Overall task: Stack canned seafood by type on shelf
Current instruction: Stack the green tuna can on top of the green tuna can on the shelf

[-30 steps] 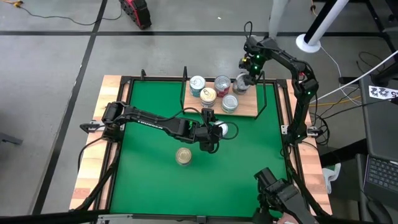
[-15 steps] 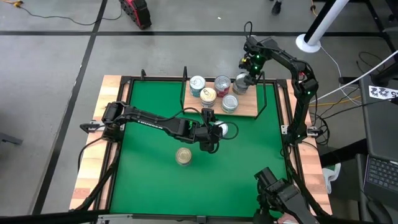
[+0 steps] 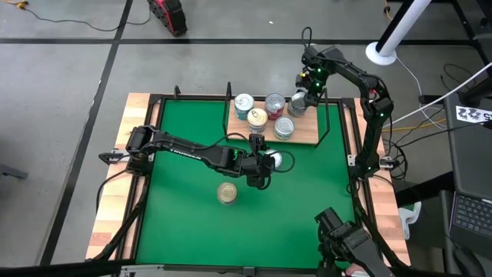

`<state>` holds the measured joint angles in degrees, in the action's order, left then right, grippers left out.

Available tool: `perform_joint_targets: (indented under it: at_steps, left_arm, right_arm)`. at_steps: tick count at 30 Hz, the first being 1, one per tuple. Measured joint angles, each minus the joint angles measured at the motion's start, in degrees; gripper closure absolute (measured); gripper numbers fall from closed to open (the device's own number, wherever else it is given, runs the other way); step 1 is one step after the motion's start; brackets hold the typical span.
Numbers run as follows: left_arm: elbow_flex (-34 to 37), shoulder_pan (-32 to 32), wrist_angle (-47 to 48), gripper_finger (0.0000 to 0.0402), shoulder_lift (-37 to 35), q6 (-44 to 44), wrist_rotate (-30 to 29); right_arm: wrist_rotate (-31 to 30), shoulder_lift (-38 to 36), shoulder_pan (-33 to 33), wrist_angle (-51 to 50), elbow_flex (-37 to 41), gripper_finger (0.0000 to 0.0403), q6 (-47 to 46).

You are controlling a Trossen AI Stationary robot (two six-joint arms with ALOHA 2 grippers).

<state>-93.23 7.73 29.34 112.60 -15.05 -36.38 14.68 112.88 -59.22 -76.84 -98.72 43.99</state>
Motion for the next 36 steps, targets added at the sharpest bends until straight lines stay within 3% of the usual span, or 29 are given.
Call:
perform_joint_targets:
  at_steps: [13, 23, 28, 36]
  left_arm:
    - [0.0, 0.0, 0.0, 0.0141, 0.0, 0.1, 0.0]
    - [0.0, 0.0, 0.0, 0.0141, 0.0, 0.1, 0.0]
    - [0.0, 0.0, 0.0, 0.0141, 0.0, 0.1, 0.0]
    - [0.0, 0.0, 0.0, 0.0141, 0.0, 0.1, 0.0]
  right_arm:
    - [0.4, 0.0, 0.0, 0.4, 0.0, 0.0272, 1.9]
    - [2.5, 0.1, 0.0, -2.0, 0.0, 0.0253, 4.5]
    - [3.4, 0.1, 0.0, -3.1, 0.0, 0.0271, 4.5]
    - [10.2, 0.1, 0.0, -4.5, 0.0, 0.0259, 4.5]
